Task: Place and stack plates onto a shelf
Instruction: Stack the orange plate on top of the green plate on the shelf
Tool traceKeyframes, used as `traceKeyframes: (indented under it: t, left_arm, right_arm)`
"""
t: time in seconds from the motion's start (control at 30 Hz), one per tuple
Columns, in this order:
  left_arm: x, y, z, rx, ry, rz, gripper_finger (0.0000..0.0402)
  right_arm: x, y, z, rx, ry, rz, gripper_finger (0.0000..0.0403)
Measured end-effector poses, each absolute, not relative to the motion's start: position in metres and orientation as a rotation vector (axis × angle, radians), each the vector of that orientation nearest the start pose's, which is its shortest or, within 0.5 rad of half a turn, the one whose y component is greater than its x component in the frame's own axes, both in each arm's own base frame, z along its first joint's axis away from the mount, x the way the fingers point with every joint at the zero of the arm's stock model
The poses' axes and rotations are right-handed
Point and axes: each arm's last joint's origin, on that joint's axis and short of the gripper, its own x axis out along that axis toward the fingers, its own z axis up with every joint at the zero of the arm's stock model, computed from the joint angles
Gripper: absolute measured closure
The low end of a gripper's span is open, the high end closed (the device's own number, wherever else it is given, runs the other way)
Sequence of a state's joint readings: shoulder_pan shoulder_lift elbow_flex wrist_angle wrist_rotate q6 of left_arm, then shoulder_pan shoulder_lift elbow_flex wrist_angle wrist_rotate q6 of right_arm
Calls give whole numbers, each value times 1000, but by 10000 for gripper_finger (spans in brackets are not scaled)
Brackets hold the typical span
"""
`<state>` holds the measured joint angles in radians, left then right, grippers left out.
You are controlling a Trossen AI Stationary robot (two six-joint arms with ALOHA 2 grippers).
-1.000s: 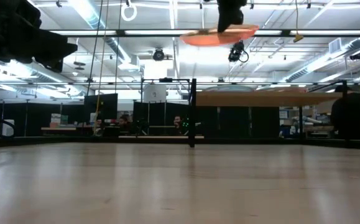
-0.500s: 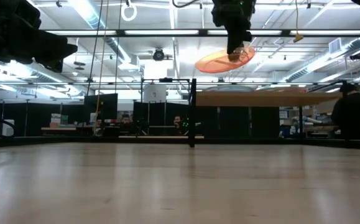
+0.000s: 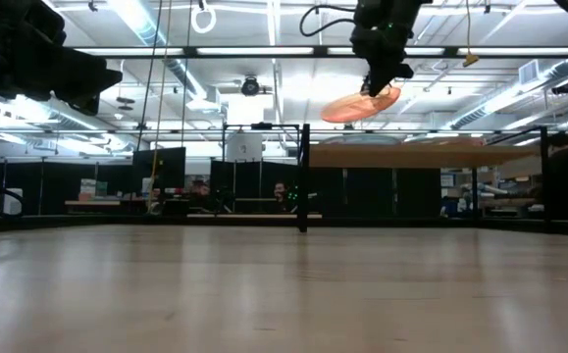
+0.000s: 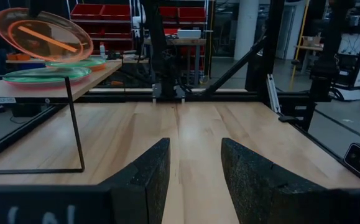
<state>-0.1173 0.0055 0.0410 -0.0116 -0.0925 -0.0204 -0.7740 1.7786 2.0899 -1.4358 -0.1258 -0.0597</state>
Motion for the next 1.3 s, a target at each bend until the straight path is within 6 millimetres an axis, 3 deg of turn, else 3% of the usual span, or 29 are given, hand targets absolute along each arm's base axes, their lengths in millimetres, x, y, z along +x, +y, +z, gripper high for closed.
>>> traceKeyframes:
  t: [0.5,0.87,1.3]
  left_arm:
    - [95,-8,176,-25,-24,-25,251]
    - [95,-8,176,-25,-23,-25,251]
    - [95,-8,176,-26,-23,-25,251]
  right_arm:
    - [240,-236,408,425,993,-530,395]
    - [250,-246,365,452,1055,-514,395]
    - [247,-251,360,436,1063,-545,385]
